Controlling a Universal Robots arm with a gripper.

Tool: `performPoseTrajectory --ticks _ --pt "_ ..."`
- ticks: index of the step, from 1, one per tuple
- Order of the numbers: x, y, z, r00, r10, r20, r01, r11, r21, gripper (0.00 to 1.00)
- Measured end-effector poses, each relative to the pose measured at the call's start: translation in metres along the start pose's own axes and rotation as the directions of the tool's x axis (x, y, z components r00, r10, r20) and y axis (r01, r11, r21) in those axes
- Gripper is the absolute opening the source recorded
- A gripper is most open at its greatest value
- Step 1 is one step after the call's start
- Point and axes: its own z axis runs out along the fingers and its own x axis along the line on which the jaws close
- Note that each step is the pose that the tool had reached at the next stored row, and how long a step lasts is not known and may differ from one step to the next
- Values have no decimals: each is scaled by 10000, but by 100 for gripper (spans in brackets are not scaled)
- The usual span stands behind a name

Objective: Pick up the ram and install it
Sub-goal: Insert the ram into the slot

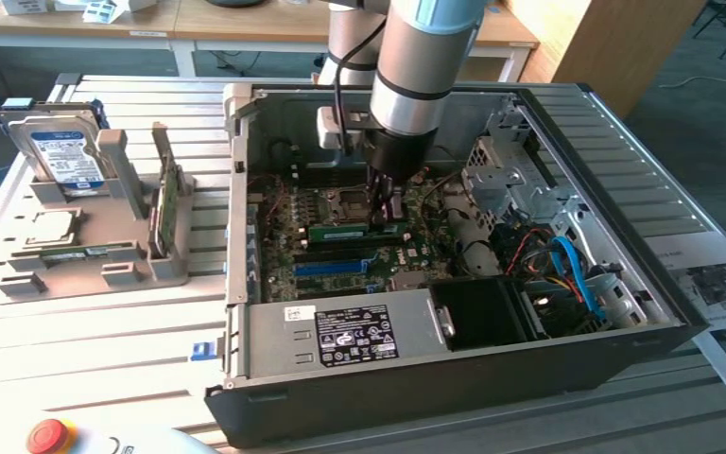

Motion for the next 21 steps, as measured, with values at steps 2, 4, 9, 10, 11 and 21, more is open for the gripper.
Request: performPoseTrajectory --ticks 2,4,9,10,11,21 --pt "0 2 0 10000 -2 0 2 10000 1 12" --pt "0 4 0 10000 -2 -1 2 10000 1 12" --pt "0 6 14 10000 -1 -3 1 10000 1 12" --pt "0 6 17 10000 -2 -4 2 10000 1 12" --pt "1 6 19 10000 -2 -5 2 10000 0 12" --pt "0 5 27 10000 -2 -3 2 10000 1 12"
